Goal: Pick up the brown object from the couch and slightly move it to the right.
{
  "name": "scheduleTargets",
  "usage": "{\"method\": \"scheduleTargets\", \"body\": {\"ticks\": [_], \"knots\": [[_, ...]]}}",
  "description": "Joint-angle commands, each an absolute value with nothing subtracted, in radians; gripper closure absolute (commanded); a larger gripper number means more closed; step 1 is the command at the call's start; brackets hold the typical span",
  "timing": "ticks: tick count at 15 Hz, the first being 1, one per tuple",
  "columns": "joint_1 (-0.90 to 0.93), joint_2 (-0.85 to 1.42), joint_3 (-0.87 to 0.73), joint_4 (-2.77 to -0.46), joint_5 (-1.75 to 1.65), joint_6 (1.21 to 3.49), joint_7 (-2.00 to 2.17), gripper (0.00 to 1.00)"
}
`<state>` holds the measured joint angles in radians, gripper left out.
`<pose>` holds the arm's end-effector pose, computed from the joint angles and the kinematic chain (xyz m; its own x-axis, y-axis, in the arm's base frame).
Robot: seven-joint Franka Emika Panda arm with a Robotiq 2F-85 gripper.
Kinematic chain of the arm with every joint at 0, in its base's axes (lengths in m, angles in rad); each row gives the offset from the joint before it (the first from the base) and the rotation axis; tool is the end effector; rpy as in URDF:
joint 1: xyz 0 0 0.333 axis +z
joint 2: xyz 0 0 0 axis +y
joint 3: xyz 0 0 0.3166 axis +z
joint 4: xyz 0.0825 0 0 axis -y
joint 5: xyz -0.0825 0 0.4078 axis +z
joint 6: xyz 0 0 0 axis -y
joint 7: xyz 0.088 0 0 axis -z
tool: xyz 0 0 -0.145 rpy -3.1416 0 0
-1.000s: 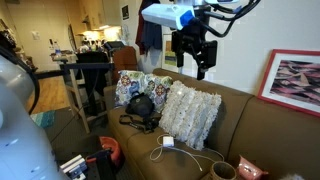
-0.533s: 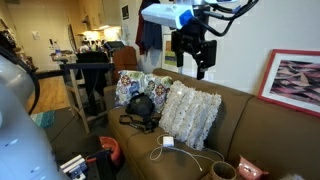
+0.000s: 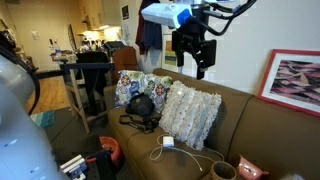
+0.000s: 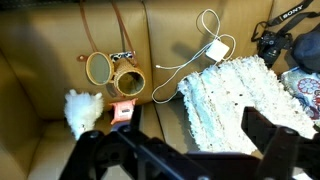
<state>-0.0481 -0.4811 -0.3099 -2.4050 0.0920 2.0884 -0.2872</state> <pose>0.4244 -0.1525 0.4509 0.9758 -0.1033 0.1928 -0.0688 -0.9816 -0.1779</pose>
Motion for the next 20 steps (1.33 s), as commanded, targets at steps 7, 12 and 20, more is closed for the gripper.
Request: {"method": "scheduleTargets", "body": {"ticks": [7, 12, 20], "knots": [[-0.119, -0.474, -0.250, -2.389, 0.045, 1.999, -0.202, 0.00], [-0.155, -0.466, -0.210, -2.353, -0.050, 1.828, -0.104, 0.00], [-0.157, -0.460, -0.193, -2.309, -0.101, 1.677, -0.049, 0.00]]}}
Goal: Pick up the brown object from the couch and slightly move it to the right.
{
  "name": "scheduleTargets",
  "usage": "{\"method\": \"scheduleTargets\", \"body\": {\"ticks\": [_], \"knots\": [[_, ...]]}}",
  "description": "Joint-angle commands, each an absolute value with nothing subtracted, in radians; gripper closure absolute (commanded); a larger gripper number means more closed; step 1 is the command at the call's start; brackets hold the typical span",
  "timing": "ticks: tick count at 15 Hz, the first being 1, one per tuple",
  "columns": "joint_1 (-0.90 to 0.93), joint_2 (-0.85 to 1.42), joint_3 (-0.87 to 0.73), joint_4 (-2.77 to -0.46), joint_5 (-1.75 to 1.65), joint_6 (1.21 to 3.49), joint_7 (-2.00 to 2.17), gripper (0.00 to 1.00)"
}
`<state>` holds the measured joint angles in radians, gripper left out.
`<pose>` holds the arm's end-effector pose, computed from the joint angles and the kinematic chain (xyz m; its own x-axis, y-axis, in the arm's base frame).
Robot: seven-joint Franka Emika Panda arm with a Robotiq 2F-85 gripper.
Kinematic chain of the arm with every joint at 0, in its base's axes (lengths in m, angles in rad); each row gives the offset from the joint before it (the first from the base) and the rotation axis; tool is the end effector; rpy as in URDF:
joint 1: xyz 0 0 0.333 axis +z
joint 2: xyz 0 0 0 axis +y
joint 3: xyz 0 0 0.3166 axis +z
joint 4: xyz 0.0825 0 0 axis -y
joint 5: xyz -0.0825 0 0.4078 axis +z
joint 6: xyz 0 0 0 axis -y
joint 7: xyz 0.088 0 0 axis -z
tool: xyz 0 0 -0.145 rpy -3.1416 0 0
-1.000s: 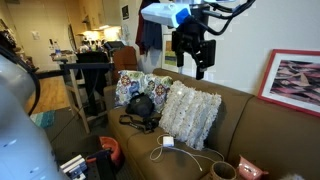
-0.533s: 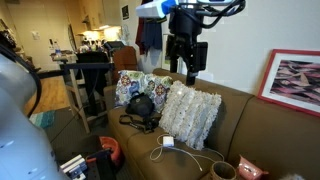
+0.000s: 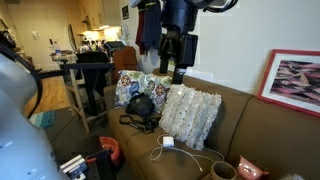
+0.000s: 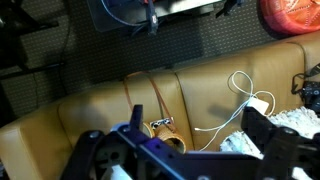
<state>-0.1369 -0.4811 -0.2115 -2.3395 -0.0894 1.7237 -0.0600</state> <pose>0.3811 -0.1533 0.4548 0.9624 -0.2320 -0.1410 -0.2371 -0.9713 -0.0203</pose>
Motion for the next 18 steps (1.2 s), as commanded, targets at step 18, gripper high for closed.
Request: {"method": "scheduleTargets", "body": {"ticks": [18], "knots": [[-0.069, 0.056, -0.123, -1.980, 0.087, 1.997, -0.091, 0.00]]}}
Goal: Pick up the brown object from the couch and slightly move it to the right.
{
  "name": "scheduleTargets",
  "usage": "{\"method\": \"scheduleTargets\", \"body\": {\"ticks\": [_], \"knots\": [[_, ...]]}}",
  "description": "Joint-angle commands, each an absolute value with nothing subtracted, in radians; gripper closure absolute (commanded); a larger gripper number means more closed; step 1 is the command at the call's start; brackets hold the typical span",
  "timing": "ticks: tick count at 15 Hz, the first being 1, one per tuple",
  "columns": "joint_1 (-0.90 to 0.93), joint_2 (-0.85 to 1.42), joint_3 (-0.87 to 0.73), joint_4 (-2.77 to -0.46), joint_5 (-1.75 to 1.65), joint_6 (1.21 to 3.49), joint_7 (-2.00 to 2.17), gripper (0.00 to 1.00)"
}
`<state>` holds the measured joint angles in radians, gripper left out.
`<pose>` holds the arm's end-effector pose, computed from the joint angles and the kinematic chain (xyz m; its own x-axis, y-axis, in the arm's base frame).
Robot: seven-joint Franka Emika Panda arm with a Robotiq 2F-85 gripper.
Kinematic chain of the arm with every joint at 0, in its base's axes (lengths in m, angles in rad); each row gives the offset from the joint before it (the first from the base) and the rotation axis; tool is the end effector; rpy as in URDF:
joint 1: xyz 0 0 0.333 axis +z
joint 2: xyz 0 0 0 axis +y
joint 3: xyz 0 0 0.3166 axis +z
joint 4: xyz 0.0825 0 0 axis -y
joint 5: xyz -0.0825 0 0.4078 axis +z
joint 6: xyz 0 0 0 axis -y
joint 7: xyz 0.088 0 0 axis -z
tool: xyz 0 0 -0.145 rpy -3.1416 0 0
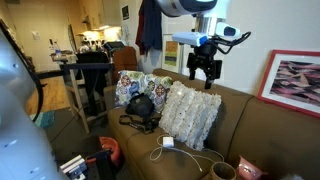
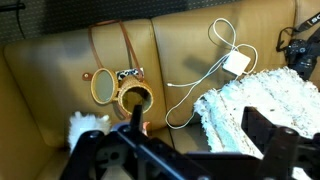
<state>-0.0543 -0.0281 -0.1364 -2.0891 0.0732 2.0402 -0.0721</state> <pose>0.5484 -0.0994 0.3859 0.9884 -0.1511 -0.0173 -0.1520 -0.9859 -0.0697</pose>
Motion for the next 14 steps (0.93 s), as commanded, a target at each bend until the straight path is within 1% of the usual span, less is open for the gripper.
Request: {"method": "scheduleTargets", "body": {"ticks": [1, 14], "knots": [[-0.071, 0.077, -0.121, -1.956, 0.086, 1.992, -0.091, 0.00], [-0.161, 0.345, -0.140, -1.869, 0.076, 1.992, -0.097, 0.00]]}}
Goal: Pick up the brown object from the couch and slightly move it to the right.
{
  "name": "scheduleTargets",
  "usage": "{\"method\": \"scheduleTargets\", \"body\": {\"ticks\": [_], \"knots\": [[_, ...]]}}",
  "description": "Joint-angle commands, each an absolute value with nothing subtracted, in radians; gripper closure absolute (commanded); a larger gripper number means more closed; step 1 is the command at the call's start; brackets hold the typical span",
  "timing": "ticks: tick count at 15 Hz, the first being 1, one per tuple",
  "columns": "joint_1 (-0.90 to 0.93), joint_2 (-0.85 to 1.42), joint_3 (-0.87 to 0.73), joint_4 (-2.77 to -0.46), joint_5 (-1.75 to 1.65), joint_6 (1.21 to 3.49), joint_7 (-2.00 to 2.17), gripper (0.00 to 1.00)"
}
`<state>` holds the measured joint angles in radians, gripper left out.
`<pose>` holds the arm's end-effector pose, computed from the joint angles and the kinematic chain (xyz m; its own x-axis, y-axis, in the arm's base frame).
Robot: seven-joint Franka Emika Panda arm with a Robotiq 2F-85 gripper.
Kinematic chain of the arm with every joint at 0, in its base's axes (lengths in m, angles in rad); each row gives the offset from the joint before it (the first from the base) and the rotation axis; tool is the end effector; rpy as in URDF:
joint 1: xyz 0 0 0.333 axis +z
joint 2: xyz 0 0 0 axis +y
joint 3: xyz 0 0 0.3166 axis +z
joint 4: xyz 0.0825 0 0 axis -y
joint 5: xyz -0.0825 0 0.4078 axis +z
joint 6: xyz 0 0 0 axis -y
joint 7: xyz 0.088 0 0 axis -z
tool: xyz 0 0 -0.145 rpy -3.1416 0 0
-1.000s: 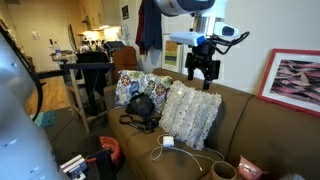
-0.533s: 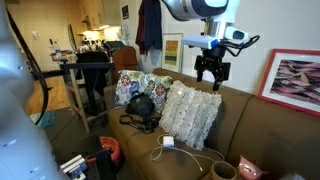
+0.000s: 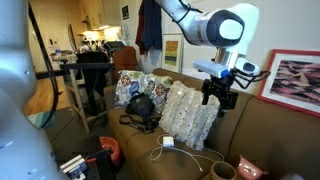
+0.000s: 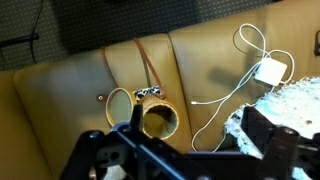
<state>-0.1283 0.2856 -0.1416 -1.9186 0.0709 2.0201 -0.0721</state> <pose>0.5863 -0.1540 0.2816 0.9582 -0.2239 -0.1782 -0.2328 -0.9720 -0.0304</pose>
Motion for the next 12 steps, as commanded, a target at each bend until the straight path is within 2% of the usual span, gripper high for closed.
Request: {"method": "scheduleTargets", "body": {"ticks": [1, 12], "knots": [[-0.169, 0.360, -0.141, -1.863, 0.076, 1.992, -0.098, 0.00], [-0.229, 0.568, -0.153, -1.836, 0.048, 2.001, -0.086, 0.00]]}}
